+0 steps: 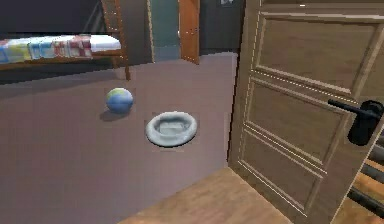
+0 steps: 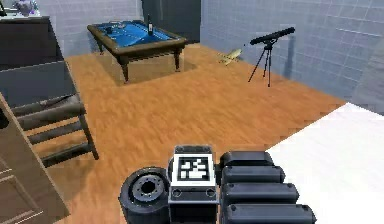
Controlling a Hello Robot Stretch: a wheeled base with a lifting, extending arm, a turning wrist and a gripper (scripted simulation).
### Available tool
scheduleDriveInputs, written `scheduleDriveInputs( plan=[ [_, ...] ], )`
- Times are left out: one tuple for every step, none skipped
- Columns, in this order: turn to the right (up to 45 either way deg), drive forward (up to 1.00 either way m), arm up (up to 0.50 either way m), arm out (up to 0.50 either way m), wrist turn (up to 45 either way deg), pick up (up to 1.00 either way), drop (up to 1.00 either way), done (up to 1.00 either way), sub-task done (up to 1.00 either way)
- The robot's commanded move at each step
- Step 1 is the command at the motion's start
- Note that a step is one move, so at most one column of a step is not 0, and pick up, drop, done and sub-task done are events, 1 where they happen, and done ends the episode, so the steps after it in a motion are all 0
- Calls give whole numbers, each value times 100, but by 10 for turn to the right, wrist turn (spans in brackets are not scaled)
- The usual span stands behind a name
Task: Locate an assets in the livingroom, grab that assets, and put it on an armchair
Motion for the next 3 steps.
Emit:
scheduleDriveInputs(
  plan=[
    [0,5,0,0,0,0,0,0,0],
    [-330,0,0,0,0,0,0,0,0],
    [-30,0,0,0,0,0,0,0,0]
  ],
)
